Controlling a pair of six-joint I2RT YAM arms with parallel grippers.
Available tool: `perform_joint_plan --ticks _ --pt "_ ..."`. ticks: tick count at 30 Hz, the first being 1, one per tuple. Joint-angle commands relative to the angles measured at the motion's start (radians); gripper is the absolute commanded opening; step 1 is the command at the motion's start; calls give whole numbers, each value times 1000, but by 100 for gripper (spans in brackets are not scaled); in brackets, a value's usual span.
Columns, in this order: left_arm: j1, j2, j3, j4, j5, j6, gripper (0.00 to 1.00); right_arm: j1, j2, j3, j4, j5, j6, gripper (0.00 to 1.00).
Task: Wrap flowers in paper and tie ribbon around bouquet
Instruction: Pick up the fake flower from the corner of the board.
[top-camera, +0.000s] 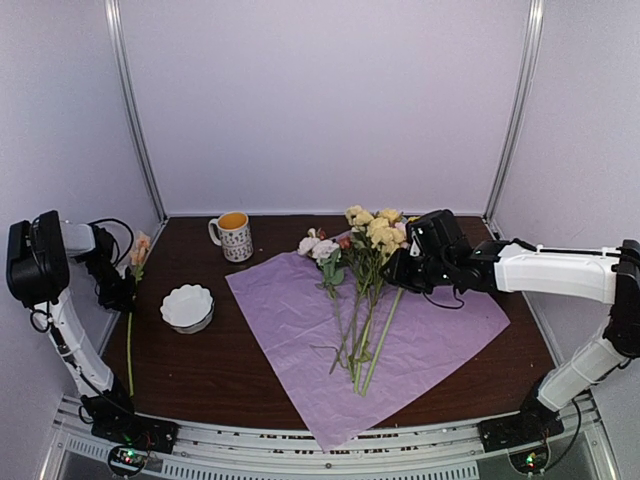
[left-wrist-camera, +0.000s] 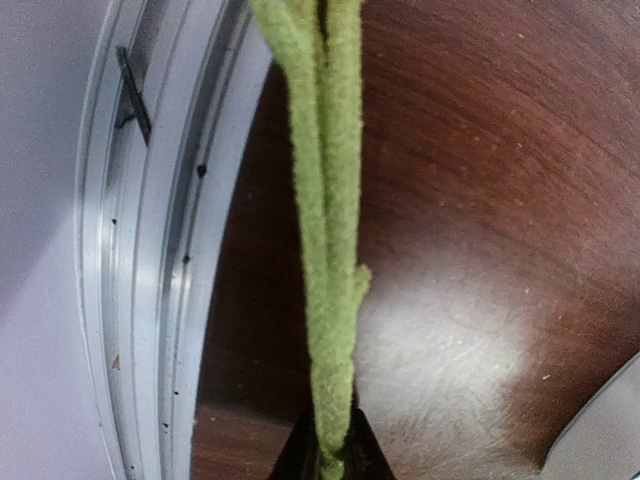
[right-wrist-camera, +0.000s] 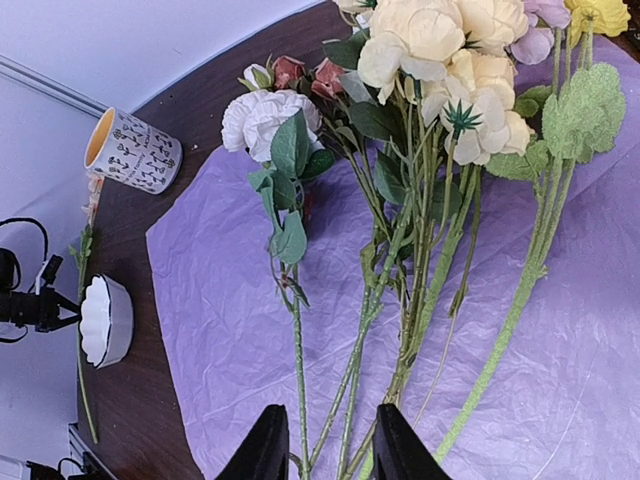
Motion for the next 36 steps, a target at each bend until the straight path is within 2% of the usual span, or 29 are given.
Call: perform_joint_plan --ticks 1,6,10,18,24,28,31,33,36 --pt "-17 22 10 -8 -14 21 0 3 -47 -10 -4 36 2 30" --pt "-46 -39 -12 33 49 26 0 2 -78 -41 6 52 4 30" --pt "-65 -137 -45 99 168 23 0 2 -90 -41 -4 60 -6 31" --pt "-73 -302 -88 169 193 -52 0 2 -97 -37 4 73 -7 30" --pt "-101 -445 -26 168 262 -74 0 3 -103 -15 -10 81 -28 31" --pt "-231 -568 132 146 314 -106 0 11 -138 -1 6 90 -91 32" --pt "-401 -608 251 192 361 -143 0 46 -176 2 92 61 -185 33" --pt "-520 -616 276 302 446 -197 0 76 -192 8 182 -22 -252 35" --pt "-675 -590 241 547 557 -344 0 122 -177 54 291 -194 -319 41"
